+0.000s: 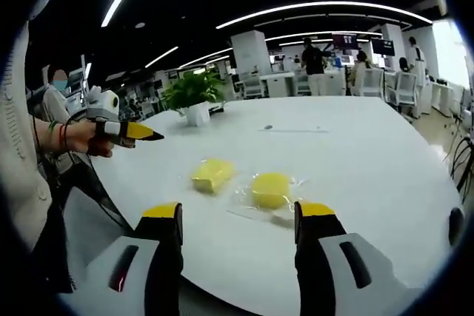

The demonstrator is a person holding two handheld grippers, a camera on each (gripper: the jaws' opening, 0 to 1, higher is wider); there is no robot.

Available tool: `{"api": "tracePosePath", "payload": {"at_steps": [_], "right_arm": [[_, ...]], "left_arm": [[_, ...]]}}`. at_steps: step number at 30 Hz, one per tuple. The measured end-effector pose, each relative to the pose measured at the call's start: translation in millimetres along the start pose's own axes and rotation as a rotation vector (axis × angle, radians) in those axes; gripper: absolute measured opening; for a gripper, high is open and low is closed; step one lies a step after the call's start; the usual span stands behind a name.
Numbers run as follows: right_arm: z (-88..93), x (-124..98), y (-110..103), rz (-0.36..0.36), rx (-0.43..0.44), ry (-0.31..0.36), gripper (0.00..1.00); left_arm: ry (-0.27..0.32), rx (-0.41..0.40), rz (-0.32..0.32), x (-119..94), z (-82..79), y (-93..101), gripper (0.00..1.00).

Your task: Compare the silicone blocks by pressing each to a similar depth, holding the contact briefly, and releasing to observe deformation and rebound differences across the visible hardness samples.

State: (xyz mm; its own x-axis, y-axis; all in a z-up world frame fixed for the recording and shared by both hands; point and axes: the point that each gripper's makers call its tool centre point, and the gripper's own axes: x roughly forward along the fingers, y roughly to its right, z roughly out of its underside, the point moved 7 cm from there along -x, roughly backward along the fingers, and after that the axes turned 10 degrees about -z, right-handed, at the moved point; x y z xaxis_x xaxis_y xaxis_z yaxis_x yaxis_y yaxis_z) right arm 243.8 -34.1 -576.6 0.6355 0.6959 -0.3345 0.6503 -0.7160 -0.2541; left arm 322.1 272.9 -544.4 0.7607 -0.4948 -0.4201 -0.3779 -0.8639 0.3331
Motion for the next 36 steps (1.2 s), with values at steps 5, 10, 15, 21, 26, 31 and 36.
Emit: {"api": "tracePosePath", "payload": {"at_steps": [5, 10, 15, 21, 26, 31, 36], "right_arm": [[3.5, 1, 2, -0.006, 0.012, -0.015, 0.55], [9.2, 5, 7, -0.015, 0.023, -0.031, 0.53], [9.5, 9, 8, -0.024, 0.029, -0.037, 0.52], [7.5, 13, 10, -0.025, 0.022, -0.035, 0.53], [6.7, 14, 11, -0.026, 0.028, -0.036, 0.53], [9.2, 15, 15, -0.024, 0.038, -0.050, 0.53], [11.7, 15, 18, -0.017, 0.050, -0.055, 0.52]], "left_arm": [[-0.013, 0.014, 0.024, 16, -4.6, 2.4, 0.63], [-0.035, 0.011, 0.037, 33, -5.4, 3.3, 0.63], [-0.036, 0.014, 0.038, 44, -6.9, 5.0, 0.62], [-0.055, -0.096, 0.056, 65, -6.3, 6.1, 0.61], [-0.049, -0.158, 0.061, 80, -7.6, 5.5, 0.62], [-0.073, -0.156, 0.073, 100, -4.4, 8.3, 0.62], [-0.095, -0.160, 0.079, 115, -0.9, 11.2, 0.61]]}}
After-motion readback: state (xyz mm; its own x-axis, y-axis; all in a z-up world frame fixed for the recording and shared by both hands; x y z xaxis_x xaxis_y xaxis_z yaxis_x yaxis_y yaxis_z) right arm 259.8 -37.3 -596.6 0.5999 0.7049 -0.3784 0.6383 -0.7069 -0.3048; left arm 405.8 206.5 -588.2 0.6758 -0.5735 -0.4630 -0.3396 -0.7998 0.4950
